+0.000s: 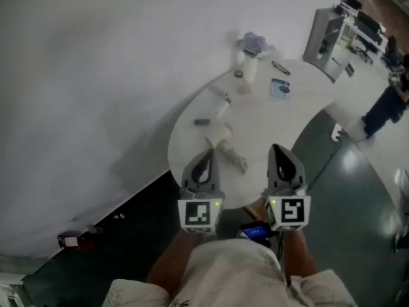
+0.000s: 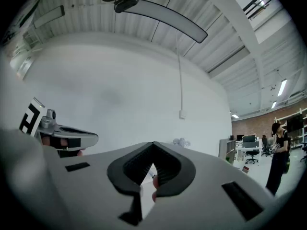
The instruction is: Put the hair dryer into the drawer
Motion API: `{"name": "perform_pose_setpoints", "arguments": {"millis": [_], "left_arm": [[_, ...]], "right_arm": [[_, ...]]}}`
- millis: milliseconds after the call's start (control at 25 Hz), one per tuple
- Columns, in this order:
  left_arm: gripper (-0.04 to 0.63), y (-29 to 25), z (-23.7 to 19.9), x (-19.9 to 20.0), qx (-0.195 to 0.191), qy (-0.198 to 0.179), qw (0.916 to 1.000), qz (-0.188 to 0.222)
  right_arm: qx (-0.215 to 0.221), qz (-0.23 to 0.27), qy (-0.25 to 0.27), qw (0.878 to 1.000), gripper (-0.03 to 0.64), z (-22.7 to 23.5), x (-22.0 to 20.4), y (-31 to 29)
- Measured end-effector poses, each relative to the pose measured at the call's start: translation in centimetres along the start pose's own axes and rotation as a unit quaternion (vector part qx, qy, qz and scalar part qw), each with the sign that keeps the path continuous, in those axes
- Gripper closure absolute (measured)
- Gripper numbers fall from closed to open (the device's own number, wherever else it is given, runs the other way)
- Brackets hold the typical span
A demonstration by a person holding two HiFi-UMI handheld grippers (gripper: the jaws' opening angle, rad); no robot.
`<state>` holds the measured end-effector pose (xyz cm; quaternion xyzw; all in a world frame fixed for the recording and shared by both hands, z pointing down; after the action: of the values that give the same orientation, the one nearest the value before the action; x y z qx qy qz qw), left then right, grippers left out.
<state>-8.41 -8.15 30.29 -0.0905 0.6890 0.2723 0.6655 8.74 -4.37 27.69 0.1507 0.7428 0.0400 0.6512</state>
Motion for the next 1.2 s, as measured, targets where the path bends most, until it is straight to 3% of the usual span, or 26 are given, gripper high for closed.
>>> {"name": "perform_pose_setpoints", "arguments": {"millis": [440, 1200], "left_arm": [[0.594, -0.4, -1.3, 0.3, 0.019, 0.007, 0.9997, 0.014], [0.594, -0.3, -2.2, -1.2, 0.040, 0.016, 0.9990, -0.005]], "right_arm": [[0.010, 0.002, 0.003, 1.000, 0.614, -0.8, -0.2, -1.3], [0.044, -0.011, -0.024, 0.999, 0.612, -1.7, -2.7, -3.0]]}}
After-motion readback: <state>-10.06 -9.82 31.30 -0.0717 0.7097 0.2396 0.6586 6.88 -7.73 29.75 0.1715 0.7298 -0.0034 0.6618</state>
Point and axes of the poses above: the fingertips, and each gripper's own axes: y backward along the fingers, z to its right, x out of its top, the point moved 4 cm from there along y, backward along the fingers, and after that the axes turned 12 degrees about z, right-handed, at the moved point
